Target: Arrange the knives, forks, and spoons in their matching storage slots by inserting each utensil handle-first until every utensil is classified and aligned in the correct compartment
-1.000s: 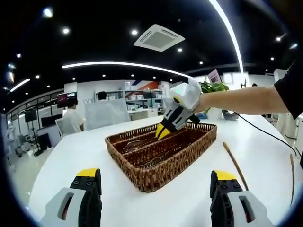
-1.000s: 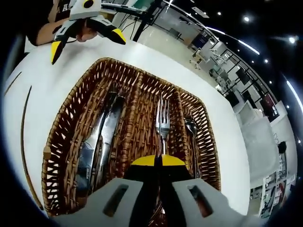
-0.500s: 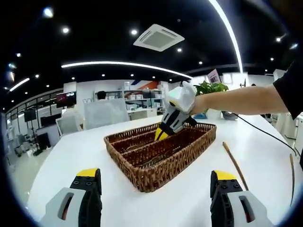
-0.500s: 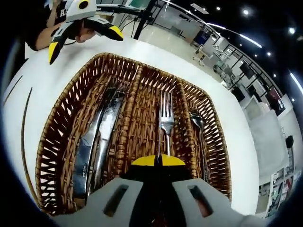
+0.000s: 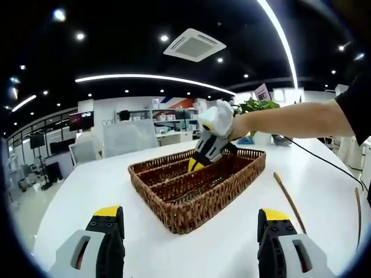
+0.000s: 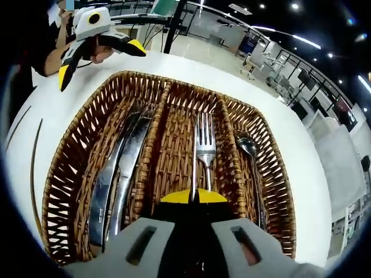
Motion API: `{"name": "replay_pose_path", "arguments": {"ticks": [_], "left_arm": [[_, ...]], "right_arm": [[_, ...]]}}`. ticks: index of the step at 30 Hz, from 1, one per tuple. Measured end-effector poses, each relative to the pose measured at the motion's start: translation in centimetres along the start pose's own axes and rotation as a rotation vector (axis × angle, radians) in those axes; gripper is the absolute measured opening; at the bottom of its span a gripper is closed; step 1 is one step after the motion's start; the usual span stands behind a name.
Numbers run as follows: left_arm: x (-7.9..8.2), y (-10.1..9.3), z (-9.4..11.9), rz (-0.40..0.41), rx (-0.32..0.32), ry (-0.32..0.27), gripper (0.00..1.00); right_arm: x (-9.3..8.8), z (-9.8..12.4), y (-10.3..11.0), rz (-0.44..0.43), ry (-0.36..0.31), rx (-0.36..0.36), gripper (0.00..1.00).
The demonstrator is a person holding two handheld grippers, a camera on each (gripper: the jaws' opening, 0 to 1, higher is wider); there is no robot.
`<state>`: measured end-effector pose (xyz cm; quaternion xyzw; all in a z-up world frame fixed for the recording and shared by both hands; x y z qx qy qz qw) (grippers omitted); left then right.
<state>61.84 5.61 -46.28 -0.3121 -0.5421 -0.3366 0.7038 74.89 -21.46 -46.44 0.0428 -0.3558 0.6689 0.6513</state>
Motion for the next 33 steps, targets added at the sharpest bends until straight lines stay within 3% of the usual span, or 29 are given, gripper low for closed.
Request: {"name": "replay_pose_path", "arguments": {"ticks": [5,7,10,11,15,19,23,27,30,33], "left_arm": [[0.1,-0.1,0.0,0.002,-0.006,-0.004,1.0],[0.2,-0.1,0.1,0.003,-0.005,-0.009,1.0],[0.3,-0.1,0.1,0.004,-0.005,-0.009,1.0],[0.2,-0.1,0.1,0.006,-0.006,-0.007,1.0],[0.3,-0.2,0.1,0.004,-0.007,-0.007,1.0],[0.3,-0.2,0.1,0.003,-0.007,-0.005,1.0],[0.2,-0.1,0.0,0.003,-0.007,0.0,1.0],[0.2,0.0,-0.1,-0.001,-0.006,0.002,1.0],[0.2,-0.1,-0.1,-0.005,-0.009,0.003,1.0],[0.2,-0.2,-0.1,-0.009,-0.011,0.006,1.0]], "right_arm": [[-0.2,0.4,0.1,0.032,-0.034,-0.046,0.03],[0.0,0.7,-0.1,0.035,-0.047,-0.084,0.08],[0.4,1.5,-0.3,-0.015,-0.089,-0.096,0.25],[0.6,1.7,-0.1,-0.034,-0.094,-0.077,0.26],[1.3,3.0,-0.4,-0.047,-0.175,-0.139,0.32],[1.2,3.8,-0.6,-0.073,-0.182,-0.178,0.43],[1.1,4.3,-0.5,-0.115,-0.207,-0.202,0.48],[1.0,5.1,-0.7,-0.156,-0.234,-0.262,0.65],[0.9,5.3,-1.1,-0.232,-0.263,-0.291,0.98],[0.7,6.4,-1.5,-0.271,-0.275,-0.313,1.0]]}}
Point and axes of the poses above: the point that each gripper's makers call its tool centre point, and the gripper's own axes: z roughly backward along the fingers, y roughly to its left, x roughly out of its top, the point moved 9 cm from there along z, roughly backward along the fingers, and after that the axes turned 9 degrees about z, right-handed, at the moved point
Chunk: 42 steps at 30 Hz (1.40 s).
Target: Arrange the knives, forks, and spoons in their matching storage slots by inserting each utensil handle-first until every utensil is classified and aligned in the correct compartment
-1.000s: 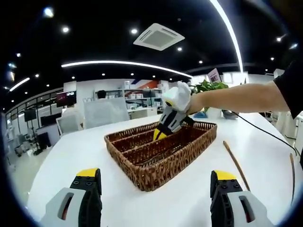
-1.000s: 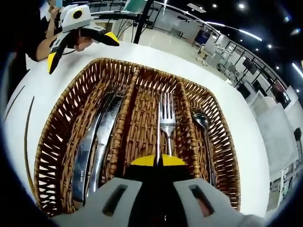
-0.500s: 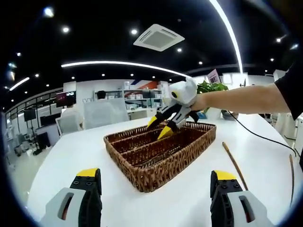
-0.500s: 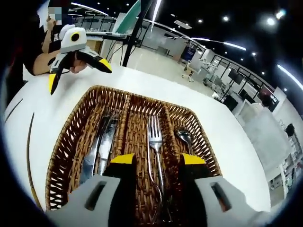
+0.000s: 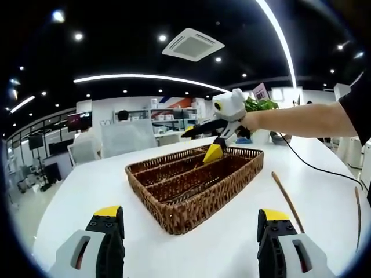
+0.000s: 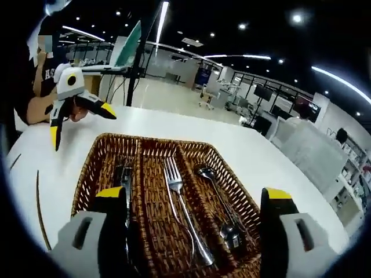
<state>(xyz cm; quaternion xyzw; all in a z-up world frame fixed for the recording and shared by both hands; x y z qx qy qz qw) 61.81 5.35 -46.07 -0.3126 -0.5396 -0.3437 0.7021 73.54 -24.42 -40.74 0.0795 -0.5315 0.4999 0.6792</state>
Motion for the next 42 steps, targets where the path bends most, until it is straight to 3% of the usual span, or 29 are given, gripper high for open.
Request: {"name": "replay_pose_path", "arguments": {"ticks": [4,7,12,17,23,27,32,37,42], "left_arm": [[0.1,0.2,0.1,0.004,0.002,-0.004,1.0],[0.2,0.2,0.1,0.006,0.004,-0.013,1.0],[0.3,-0.3,0.1,-0.001,0.001,-0.025,1.0],[0.3,-0.7,0.1,-0.004,-0.006,-0.026,1.0],[0.1,-0.8,0.1,0.013,-0.017,-0.027,1.0],[0.0,-1.0,0.1,0.007,-0.019,-0.035,1.0],[0.0,-1.2,0.2,0.004,-0.029,-0.047,1.0],[0.2,-1.5,0.3,0.001,-0.039,-0.052,1.0],[0.6,-1.3,0.9,0.008,-0.041,-0.078,1.0]], "right_arm": [[0.1,1.4,-0.5,-0.031,-0.015,-0.077,1.0],[0.3,2.8,-0.5,-0.12,-0.112,-0.137,1.0],[0.0,5.4,1.3,-0.18,-0.183,-0.19,1.0],[-1.1,8.1,3.7,-0.182,-0.181,-0.223,1.0],[-3.2,10.6,5.9,-0.225,-0.133,-0.302,1.0],[-4.5,12.5,7.3,-0.252,-0.143,-0.329,1.0],[-4.8,14.3,9.5,-0.243,-0.149,-0.344,1.0],[-4.4,16.6,11.6,-0.257,-0.207,-0.379,1.0],[-5.2,18.6,12.8,-0.264,-0.224,-0.405,1.0]]}}
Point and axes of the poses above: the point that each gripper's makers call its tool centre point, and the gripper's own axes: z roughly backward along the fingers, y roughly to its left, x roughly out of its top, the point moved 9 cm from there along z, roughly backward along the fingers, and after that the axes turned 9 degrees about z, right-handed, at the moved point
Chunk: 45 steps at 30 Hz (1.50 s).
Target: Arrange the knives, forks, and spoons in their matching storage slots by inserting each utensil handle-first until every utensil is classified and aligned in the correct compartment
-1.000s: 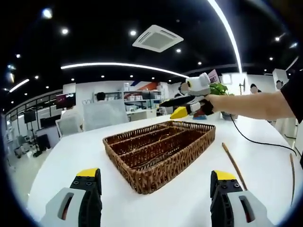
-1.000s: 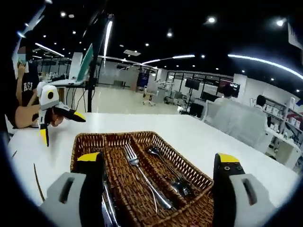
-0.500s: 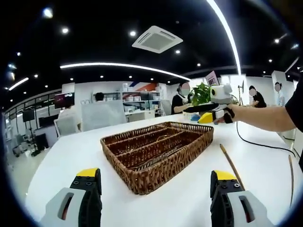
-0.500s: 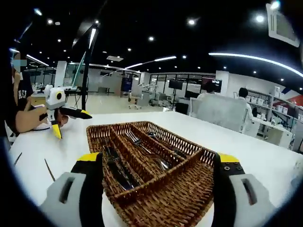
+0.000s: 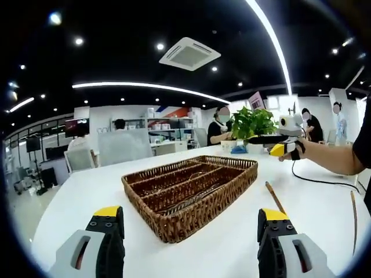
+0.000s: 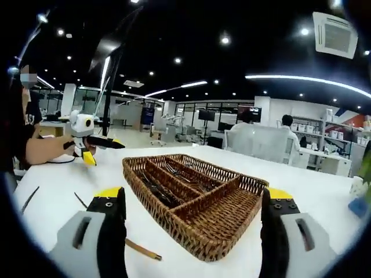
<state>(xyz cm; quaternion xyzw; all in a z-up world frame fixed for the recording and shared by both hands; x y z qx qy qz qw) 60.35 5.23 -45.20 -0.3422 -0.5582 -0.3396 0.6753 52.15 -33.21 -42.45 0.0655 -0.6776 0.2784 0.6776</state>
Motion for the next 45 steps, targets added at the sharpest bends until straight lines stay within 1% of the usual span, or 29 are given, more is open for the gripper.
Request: {"name": "replay_pose_path", "arguments": {"ticks": [1,4,6,7,9,11,13,14,16,17,19,21,24,26,28,33,37,39,43,44,45], "left_arm": [[0.0,0.1,0.1,0.0,0.002,-0.001,1.0],[0.2,0.2,0.3,-0.007,0.011,-0.007,1.0],[0.4,0.3,0.4,-0.01,0.014,-0.019,1.0],[0.4,0.3,0.4,-0.008,0.014,-0.019,1.0],[0.4,0.4,0.4,-0.017,0.018,-0.013,1.0],[0.5,0.3,0.4,-0.024,0.015,-0.007,1.0],[0.5,0.2,0.3,-0.012,0.004,-0.013,1.0],[0.5,0.2,0.3,-0.008,0.0,-0.017,1.0],[0.5,0.2,0.2,-0.004,-0.005,-0.015,1.0],[0.4,0.0,0.2,-0.018,-0.004,-0.007,1.0],[0.7,-0.2,0.2,-0.029,-0.004,-0.014,1.0],[1.1,-0.4,0.4,-0.033,-0.008,-0.031,1.0],[1.4,-0.4,0.7,-0.032,-0.007,-0.054,1.0],[1.3,-0.2,0.7,-0.023,-0.006,-0.059,1.0],[1.2,-0.1,0.8,-0.026,0.005,-0.05,1.0],[1.0,0.0,0.8,-0.016,0.007,-0.046,1.0],[0.7,0.0,0.8,-0.015,0.005,-0.032,1.0],[0.7,-0.1,0.7,-0.02,0.004,-0.03,1.0],[0.7,-0.4,0.7,-0.03,0.002,-0.025,1.0],[0.7,-0.5,0.6,-0.033,0.001,-0.023,1.0],[0.7,-0.5,0.6,-0.035,0.001,-0.022,1.0]], "right_arm": [[-0.2,0.3,0.0,0.009,-0.002,-0.002,1.0],[-0.9,1.2,0.7,0.038,0.012,0.043,1.0],[-1.2,1.7,0.6,0.034,0.02,0.047,1.0],[-1.1,1.9,0.7,0.03,0.011,0.048,1.0],[-1.0,2.4,0.9,0.009,-0.03,0.061,1.0],[-1.1,2.4,1.1,0.011,-0.019,0.07,1.0],[-1.2,2.3,1.4,0.042,-0.001,0.085,1.0],[-1.2,2.3,1.4,0.042,-0.007,0.077,1.0],[-1.1,2.3,1.6,0.046,-0.001,0.087,1.0],[-1.1,2.3,1.7,0.054,-0.002,0.093,1.0],[-1.2,2.3,1.9,0.075,0.012,0.102,1.0],[-1.2,2.4,1.9,0.094,0.015,0.101,1.0],[-0.8,2.8,1.9,0.08,-0.008,0.095,1.0],[-0.7,2.9,1.9,0.08,-0.01,0.09,1.0],[-0.6,3.1,1.8,0.079,-0.018,0.083,1.0],[-0.4,3.4,1.8,0.078,-0.033,0.081,1.0],[-1.1,3.5,1.6,0.07,-0.022,0.092,1.0],[-1.6,3.5,1.4,0.065,-0.004,0.099,0.99],[-2.1,3.4,1.5,0.073,0.026,0.115,0.96],[-2.1,3.4,1.6,0.074,0.033,0.122,0.95],[-2.1,3.4,2.0,0.072,0.036,0.147,0.95]]}}
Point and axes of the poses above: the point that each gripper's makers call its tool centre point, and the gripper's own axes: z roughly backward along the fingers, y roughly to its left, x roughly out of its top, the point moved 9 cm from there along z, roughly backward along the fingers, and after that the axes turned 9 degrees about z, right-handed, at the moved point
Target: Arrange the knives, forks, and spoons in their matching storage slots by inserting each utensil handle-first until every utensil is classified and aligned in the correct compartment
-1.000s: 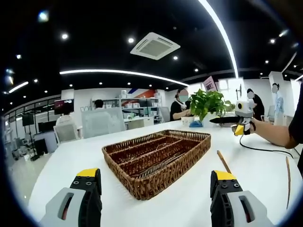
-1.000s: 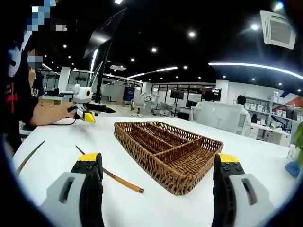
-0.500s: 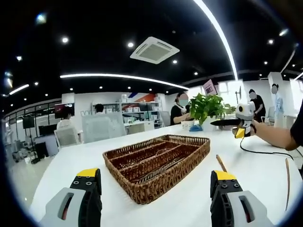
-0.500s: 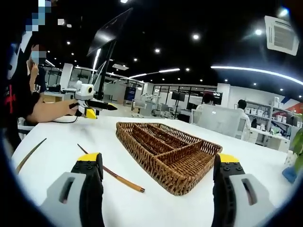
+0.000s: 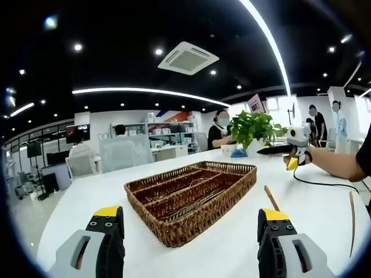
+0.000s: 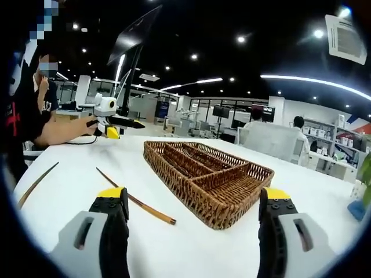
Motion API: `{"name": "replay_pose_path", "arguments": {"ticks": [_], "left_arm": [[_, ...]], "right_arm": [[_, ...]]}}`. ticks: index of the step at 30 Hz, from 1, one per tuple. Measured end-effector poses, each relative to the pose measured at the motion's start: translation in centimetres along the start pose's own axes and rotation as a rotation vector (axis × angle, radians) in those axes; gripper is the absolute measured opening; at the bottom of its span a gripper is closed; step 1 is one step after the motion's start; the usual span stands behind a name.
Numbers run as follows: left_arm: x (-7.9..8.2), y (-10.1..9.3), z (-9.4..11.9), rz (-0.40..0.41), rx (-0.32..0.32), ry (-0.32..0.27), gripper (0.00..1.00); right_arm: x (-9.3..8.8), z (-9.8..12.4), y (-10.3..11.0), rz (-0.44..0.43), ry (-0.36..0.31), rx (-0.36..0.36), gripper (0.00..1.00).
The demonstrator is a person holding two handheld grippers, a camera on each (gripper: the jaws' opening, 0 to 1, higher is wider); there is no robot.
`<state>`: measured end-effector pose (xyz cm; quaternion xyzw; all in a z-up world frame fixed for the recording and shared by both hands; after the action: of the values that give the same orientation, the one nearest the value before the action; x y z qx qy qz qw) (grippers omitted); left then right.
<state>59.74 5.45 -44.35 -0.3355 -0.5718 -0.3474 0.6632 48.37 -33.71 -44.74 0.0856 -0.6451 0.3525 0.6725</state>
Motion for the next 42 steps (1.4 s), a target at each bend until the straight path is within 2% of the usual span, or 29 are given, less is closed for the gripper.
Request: {"name": "replay_pose_path", "arguments": {"ticks": [3,7,10,13,14,18,21,24,28,34,36,38,42], "left_arm": [[0.0,-0.1,-0.1,-0.002,-0.001,0.001,1.0],[0.1,-0.1,-0.1,-0.009,0.0,0.003,1.0],[0.1,-0.1,0.0,-0.019,0.006,0.009,1.0],[0.4,-0.1,0.0,-0.018,0.005,0.001,1.0],[0.4,-0.2,0.0,-0.019,0.005,0.0,1.0],[0.4,-0.2,0.0,-0.019,0.002,0.001,1.0],[0.4,-0.2,-0.1,-0.021,-0.001,0.008,1.0],[0.3,-0.2,-0.2,-0.025,0.001,0.012,1.0],[0.3,-0.1,-0.2,-0.023,0.001,0.012,1.0],[0.4,0.0,-0.1,-0.024,0.0,0.009,1.0],[0.4,0.0,-0.1,-0.024,0.001,0.01,1.0],[0.5,0.0,0.0,-0.023,0.004,0.009,1.0],[0.6,0.3,0.1,-0.021,0.008,0.001,1.0]], "right_arm": [[0.0,-0.4,0.7,0.007,0.013,0.037,0.95],[-0.9,-0.9,1.1,-0.005,0.048,0.09,0.87],[-1.5,-1.3,1.3,-0.005,0.065,0.105,0.86],[-1.9,-1.5,2.0,-0.028,0.083,0.172,0.73],[-2.1,-1.6,2.0,-0.029,0.088,0.174,0.68],[-2.5,-2.3,2.3,-0.043,0.091,0.196,0.69],[-2.8,-3.0,2.6,-0.055,0.108,0.23,0.62],[-2.9,-3.7,2.7,-0.023,0.119,0.234,0.67],[-3.2,-4.4,2.6,-0.032,0.116,0.254,0.66],[-3.5,-4.6,3.7,-0.046,0.169,0.331,0.65],[-3.2,-4.5,3.9,-0.074,0.178,0.355,0.57],[-3.0,-4.2,4.2,-0.079,0.182,0.385,0.43],[-2.8,-3.6,4.8,-0.068,0.185,0.412,0.33]]}}
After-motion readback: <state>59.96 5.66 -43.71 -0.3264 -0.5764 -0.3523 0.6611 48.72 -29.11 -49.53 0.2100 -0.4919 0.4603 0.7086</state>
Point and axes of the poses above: the point that each gripper's makers call its tool centre point, and the gripper's own axes: z roughly backward along the fingers, y roughly to its left, x roughly out of its top, the point moved 9 cm from there along z, roughly backward along the fingers, and after that the axes turned 9 degrees about z, right-handed, at the moved point
